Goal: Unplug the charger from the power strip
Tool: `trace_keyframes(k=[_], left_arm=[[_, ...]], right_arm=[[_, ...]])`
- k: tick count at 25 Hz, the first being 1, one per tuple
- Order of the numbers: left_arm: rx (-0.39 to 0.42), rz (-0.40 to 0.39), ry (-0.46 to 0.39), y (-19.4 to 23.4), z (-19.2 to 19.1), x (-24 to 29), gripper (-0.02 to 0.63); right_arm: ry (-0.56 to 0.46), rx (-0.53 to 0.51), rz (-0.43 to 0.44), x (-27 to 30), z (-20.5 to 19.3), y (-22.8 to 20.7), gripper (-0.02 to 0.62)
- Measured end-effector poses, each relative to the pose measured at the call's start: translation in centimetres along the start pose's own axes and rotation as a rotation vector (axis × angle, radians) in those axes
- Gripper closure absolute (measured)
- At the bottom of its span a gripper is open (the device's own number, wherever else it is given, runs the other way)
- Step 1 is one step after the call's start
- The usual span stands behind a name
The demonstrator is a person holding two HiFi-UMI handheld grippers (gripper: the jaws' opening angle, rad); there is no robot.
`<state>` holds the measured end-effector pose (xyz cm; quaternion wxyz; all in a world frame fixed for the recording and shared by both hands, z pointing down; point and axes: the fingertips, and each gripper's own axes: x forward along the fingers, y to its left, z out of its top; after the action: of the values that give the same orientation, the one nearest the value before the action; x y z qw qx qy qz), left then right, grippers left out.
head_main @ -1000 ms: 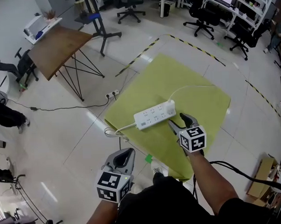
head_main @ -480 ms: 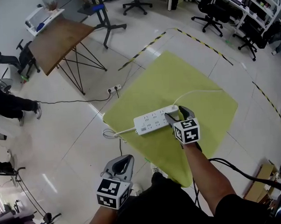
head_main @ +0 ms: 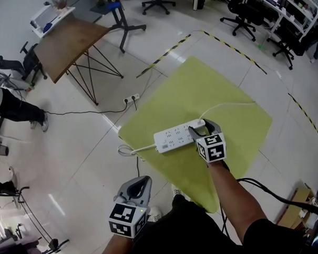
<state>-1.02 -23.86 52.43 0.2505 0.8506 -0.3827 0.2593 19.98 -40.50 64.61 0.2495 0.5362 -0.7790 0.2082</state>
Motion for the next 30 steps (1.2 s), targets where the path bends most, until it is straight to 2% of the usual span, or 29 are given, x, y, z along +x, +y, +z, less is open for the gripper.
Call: trace_keyframes(k=[8, 14, 19, 25, 30], left_arm=[[-0.028, 0.010, -0.021, 0.7, 0.2, -0.8, 0.600], [-0.053, 0.016, -0.042, 1.2, -0.1, -1.3, 0.600], [-0.079, 0.038, -0.078, 2.5, 0.1, -2.5, 0.600], [-0.080, 0.031, -0.097, 2.4, -0.6, -4.5, 0.600], [-0.087, 0.040, -0.110, 2.2, -1.6, -6.1, 0.600]], right_arm=[[-0.047, 0.044, 0.012, -0.9, 1.7, 0.0, 0.322], [-0.020, 0.077, 0.093, -5.1, 1.3, 1.6, 0.322], [0.088, 0.024, 0.194, -7.8, -2.4, 5.7, 0.322], [0.323, -0.004, 0.336, -8.1, -8.8, 13.2, 0.321], [0.397, -0.134, 0.323, -6.7, -10.7, 16.0, 0.321]])
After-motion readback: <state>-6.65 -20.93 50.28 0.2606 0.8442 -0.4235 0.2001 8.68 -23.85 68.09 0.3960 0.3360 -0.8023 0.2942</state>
